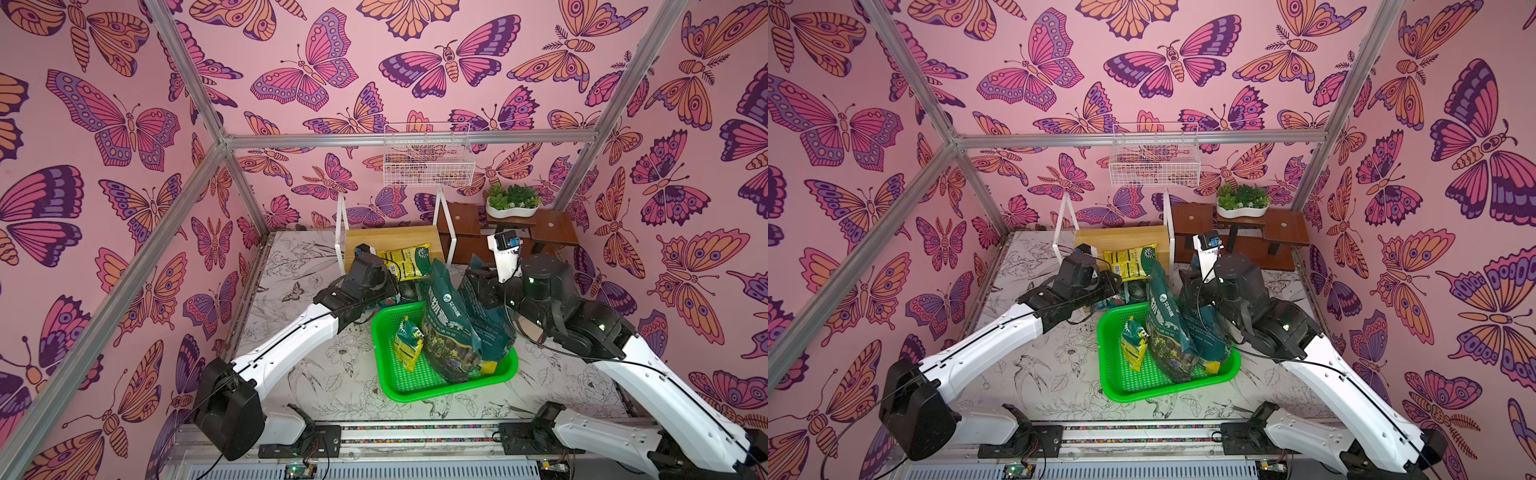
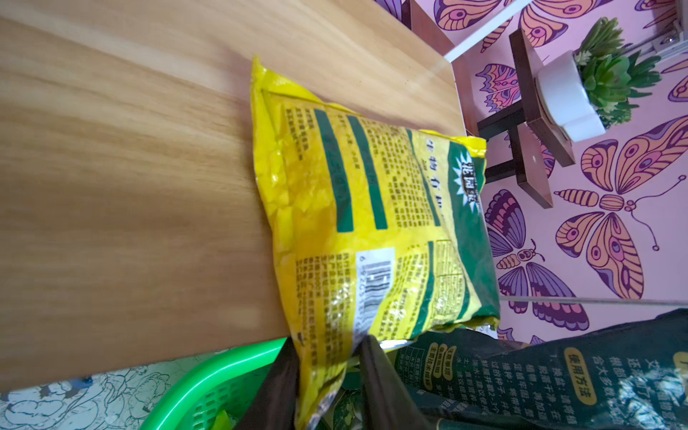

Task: Take down the fertilizer bag from the shelf
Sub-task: Pick up the fertilizer bag from the shelf.

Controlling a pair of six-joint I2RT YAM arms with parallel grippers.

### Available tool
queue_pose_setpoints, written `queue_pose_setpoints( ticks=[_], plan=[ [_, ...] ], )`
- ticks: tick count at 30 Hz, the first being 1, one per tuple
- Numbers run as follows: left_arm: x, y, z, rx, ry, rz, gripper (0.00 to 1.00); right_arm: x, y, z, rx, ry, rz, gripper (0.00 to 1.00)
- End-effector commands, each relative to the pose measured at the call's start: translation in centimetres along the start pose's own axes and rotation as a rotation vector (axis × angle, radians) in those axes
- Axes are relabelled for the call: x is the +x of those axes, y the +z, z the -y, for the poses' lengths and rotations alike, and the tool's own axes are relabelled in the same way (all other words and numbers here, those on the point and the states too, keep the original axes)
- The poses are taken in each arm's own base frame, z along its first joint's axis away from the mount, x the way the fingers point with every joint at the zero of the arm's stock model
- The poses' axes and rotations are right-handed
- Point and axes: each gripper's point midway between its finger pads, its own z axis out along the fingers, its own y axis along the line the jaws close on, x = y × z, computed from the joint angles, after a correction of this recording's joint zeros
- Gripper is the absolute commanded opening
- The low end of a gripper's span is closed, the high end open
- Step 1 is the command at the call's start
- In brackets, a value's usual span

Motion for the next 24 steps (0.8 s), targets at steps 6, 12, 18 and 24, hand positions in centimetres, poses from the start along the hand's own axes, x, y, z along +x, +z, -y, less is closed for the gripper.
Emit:
queue_pose_setpoints(
  ticks=[6, 12, 18, 24],
  plan=[
    [-2.9, -1.6, 1.0, 0.034, 0.018, 0.125, 0.00, -0.1, -0.1, 0.5, 0.018, 0.000, 0.009, 0.49],
    [-4.7, -3.8, 2.3, 0.067, 0.041, 0.189, 0.00, -0.1, -0.1, 0.3, 0.012, 0.002, 0.011, 0.49],
    [-6.6, -7.4, 5.2, 0.169, 0.053, 0.240, 0.00, -0.1, -0.1, 0.4, 0.014, 0.004, 0.012, 0.49],
    [-7.2, -10.6, 7.2, 0.264, 0.062, 0.255, 0.00, -0.3, 0.0, 0.4, 0.015, 0.006, 0.020, 0.49]
  ],
)
